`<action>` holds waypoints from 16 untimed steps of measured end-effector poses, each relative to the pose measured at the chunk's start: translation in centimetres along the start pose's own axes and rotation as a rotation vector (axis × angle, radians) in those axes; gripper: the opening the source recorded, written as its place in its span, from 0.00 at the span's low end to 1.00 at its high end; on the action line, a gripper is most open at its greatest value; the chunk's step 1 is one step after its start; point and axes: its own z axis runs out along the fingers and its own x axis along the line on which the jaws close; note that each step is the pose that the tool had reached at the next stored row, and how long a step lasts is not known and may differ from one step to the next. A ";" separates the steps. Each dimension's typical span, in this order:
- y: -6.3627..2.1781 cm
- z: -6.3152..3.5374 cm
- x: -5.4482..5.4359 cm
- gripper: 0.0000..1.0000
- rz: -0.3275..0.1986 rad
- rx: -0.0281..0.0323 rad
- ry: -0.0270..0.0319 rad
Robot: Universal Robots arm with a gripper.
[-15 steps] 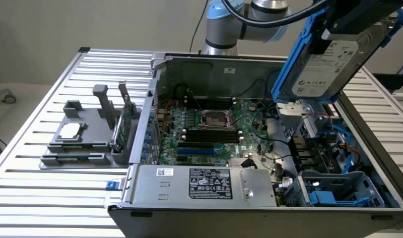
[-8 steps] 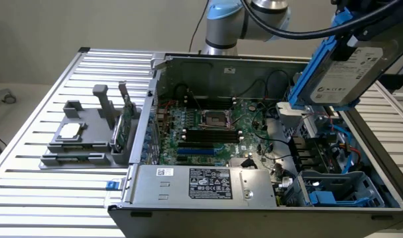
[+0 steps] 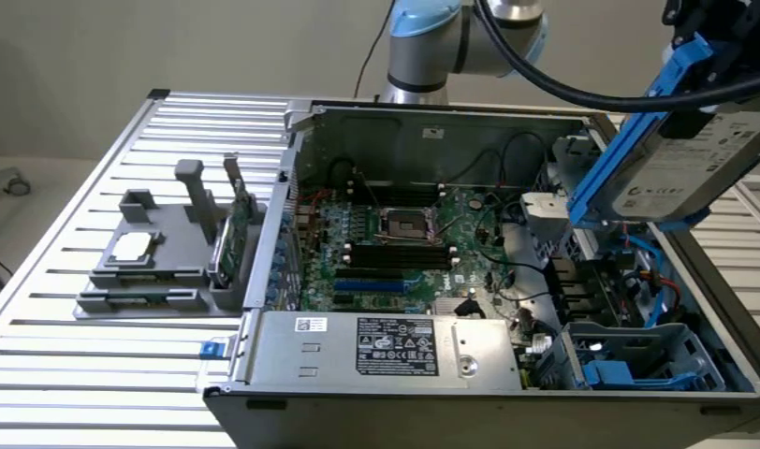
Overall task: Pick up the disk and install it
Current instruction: 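Pick up the disk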
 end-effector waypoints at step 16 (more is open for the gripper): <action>-0.09 -0.21 2.0 0.33 -0.003 0.0513 0.0452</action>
